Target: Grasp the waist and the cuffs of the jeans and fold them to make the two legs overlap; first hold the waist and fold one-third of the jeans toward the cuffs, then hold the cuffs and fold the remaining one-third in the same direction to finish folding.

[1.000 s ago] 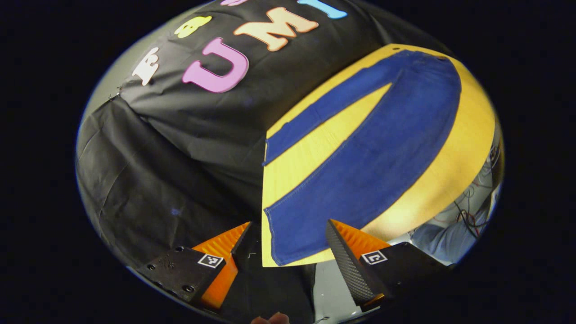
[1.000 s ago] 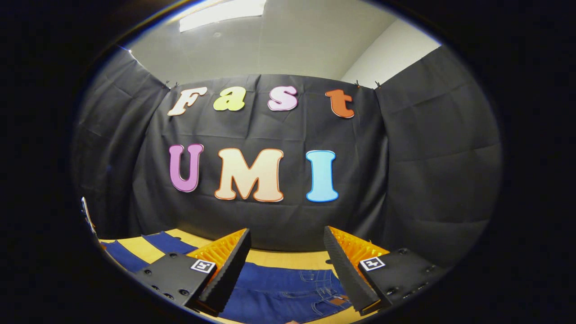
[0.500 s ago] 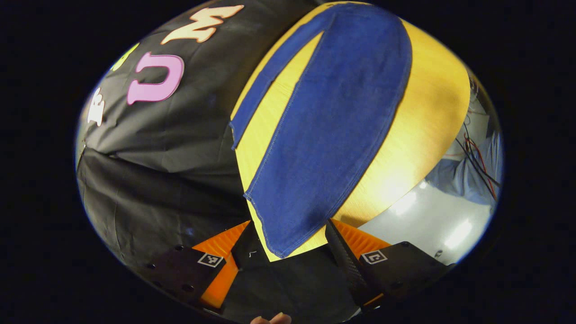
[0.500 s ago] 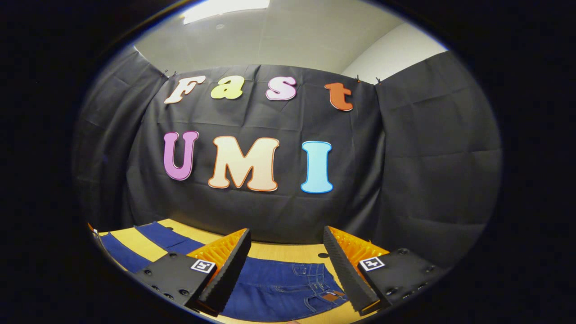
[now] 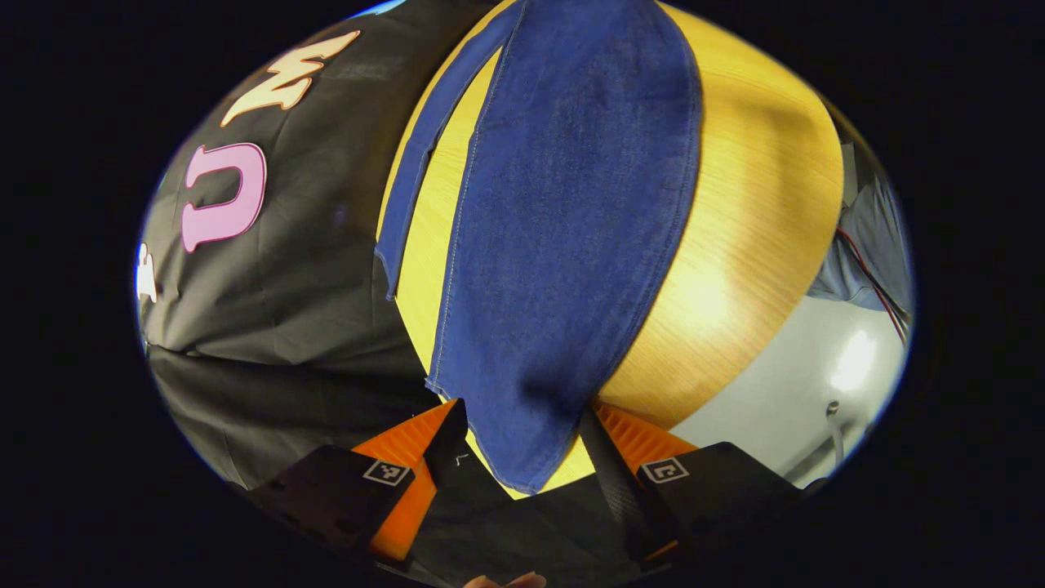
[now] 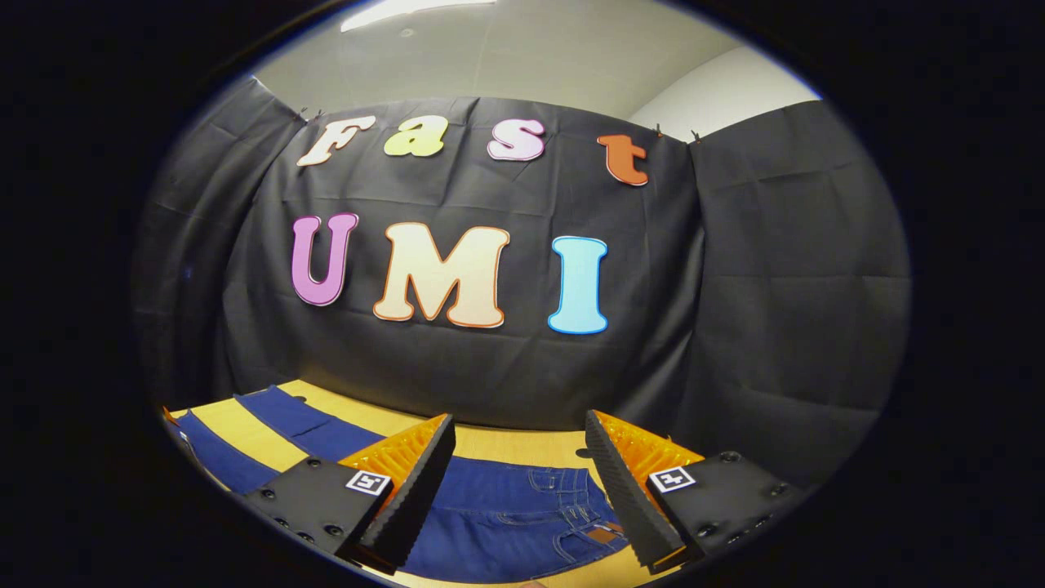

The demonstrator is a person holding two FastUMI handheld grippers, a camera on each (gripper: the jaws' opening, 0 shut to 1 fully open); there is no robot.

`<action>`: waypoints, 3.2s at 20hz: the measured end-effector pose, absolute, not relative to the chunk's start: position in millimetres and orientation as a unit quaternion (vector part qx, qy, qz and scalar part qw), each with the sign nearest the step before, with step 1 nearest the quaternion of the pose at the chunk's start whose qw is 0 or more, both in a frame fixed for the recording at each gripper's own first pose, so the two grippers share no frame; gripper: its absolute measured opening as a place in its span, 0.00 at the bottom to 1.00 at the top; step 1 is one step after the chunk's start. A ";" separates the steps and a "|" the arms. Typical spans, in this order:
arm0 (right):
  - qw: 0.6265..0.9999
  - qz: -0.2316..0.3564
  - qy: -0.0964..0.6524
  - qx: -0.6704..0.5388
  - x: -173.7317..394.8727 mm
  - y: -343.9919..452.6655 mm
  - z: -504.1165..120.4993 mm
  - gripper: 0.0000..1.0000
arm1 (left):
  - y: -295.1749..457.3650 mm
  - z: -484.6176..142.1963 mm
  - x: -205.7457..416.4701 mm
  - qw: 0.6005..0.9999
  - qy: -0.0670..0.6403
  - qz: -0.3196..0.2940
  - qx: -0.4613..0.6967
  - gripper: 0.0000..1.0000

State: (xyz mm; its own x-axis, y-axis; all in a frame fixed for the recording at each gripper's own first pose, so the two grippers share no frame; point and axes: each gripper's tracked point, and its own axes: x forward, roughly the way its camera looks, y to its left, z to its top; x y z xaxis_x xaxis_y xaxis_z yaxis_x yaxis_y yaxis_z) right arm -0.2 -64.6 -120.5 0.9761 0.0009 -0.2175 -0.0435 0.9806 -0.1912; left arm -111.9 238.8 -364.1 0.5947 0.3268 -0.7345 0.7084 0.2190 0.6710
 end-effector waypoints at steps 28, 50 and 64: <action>0.719 0.276 0.294 -0.566 -115.2 -125.2 -360.7 0.99 | 238.2 -386.9 -119.0 0.652 0.453 -0.146 0.590 0.00; 0.626 0.311 0.288 -0.654 -89.2 -115.1 -442.9 0.11 | 239.0 -386.9 -117.1 0.667 0.433 -0.143 0.589 0.00; 0.674 0.301 0.307 -0.600 -85.1 -100.8 -409.1 0.06 | 234.9 -382.5 -119.2 0.680 0.483 -0.126 0.536 0.00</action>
